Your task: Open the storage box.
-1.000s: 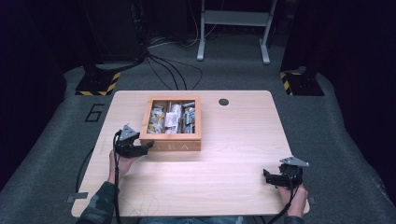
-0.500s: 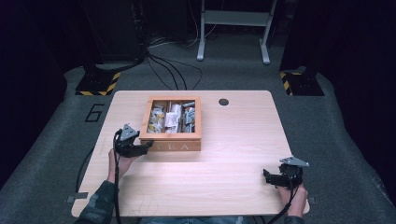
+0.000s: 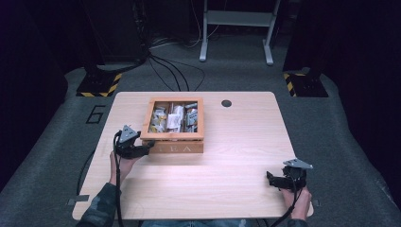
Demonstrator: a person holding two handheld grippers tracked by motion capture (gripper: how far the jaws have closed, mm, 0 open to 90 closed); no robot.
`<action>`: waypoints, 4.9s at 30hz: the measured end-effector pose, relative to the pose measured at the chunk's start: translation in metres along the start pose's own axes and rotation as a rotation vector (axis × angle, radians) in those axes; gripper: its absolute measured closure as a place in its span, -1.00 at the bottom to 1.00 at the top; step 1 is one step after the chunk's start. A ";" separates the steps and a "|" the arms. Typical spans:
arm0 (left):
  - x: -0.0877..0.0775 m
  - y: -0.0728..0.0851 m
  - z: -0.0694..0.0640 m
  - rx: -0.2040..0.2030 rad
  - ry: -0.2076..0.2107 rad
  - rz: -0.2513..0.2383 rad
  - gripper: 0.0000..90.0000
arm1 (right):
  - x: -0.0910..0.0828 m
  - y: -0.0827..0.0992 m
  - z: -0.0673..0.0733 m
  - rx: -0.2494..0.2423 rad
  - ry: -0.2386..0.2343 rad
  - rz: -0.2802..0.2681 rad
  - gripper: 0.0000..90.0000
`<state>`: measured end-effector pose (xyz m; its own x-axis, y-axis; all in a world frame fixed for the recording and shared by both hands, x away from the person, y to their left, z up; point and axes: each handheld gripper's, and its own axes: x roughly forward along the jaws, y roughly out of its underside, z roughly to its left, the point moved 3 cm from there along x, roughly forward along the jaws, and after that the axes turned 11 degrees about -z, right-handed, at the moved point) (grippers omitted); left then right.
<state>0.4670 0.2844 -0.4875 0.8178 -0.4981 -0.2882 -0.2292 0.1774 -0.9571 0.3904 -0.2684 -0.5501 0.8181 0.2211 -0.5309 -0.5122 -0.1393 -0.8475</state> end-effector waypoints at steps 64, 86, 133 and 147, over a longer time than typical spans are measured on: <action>0.012 -0.063 0.017 0.037 -0.107 -0.175 -0.17 | 0.000 0.000 0.000 0.001 -0.002 -0.001 -0.87; 0.015 -0.078 0.025 0.120 -0.136 -0.202 0.12 | 0.000 0.000 0.000 0.002 0.000 0.001 -0.86; 0.037 -0.128 0.059 0.101 -0.139 -0.173 0.43 | 0.000 0.000 0.000 0.013 0.001 -0.002 -0.86; 0.046 -0.144 0.066 0.093 -0.146 -0.142 0.44 | 0.000 0.000 0.000 0.013 0.002 -0.002 -0.86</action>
<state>0.5728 0.2922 -0.3613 0.9079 -0.3962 -0.1368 -0.0621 0.1955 -0.9787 0.3904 -0.2680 -0.5498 0.8196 0.2194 -0.5292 -0.5140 -0.1264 -0.8484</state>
